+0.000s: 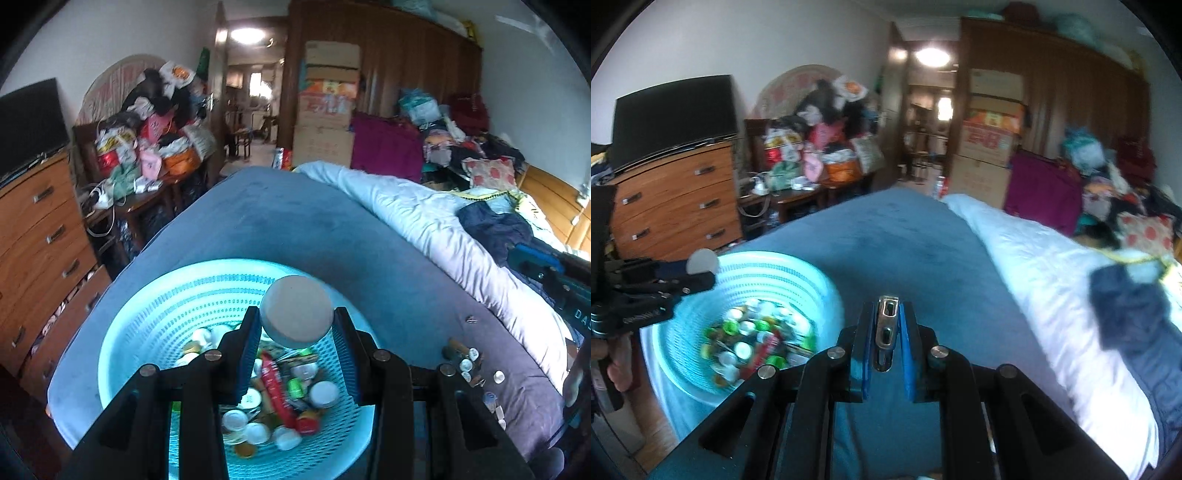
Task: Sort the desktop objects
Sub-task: 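Carry the white lid and silver clip over the light-blue basket with both tools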
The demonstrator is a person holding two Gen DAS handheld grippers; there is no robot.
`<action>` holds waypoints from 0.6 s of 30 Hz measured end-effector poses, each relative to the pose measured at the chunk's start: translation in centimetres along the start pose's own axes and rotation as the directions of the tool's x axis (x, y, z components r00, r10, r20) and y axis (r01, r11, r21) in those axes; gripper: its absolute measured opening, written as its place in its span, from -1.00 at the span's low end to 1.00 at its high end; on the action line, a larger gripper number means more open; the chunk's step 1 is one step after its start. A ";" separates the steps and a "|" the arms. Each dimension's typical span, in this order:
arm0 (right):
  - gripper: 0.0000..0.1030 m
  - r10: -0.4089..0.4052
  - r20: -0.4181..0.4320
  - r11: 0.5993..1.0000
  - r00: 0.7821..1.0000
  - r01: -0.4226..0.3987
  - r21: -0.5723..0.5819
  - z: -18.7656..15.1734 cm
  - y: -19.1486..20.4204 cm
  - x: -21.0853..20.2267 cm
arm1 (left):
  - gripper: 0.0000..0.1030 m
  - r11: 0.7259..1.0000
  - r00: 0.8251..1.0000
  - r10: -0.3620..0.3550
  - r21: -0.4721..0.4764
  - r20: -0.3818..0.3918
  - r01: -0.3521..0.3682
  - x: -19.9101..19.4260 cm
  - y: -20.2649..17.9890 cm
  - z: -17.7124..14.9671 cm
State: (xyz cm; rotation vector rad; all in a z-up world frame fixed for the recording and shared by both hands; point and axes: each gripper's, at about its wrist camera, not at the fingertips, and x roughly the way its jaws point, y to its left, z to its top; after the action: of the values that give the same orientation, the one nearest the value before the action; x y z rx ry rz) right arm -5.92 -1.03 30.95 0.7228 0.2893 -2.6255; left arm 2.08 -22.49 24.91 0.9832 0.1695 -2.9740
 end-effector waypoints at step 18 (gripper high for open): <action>-0.73 0.353 -0.205 0.932 0.913 -0.323 0.166 2.8 5.9 10.5 | -0.21 0.999 0.972 -0.018 -0.047 -0.233 0.007 6.4 7.3 2.3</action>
State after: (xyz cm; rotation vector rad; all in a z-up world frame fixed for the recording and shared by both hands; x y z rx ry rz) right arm -12.84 -10.56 27.24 1.0263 0.0502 -2.2466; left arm -4.13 -29.77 22.17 1.3286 0.2439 -2.8423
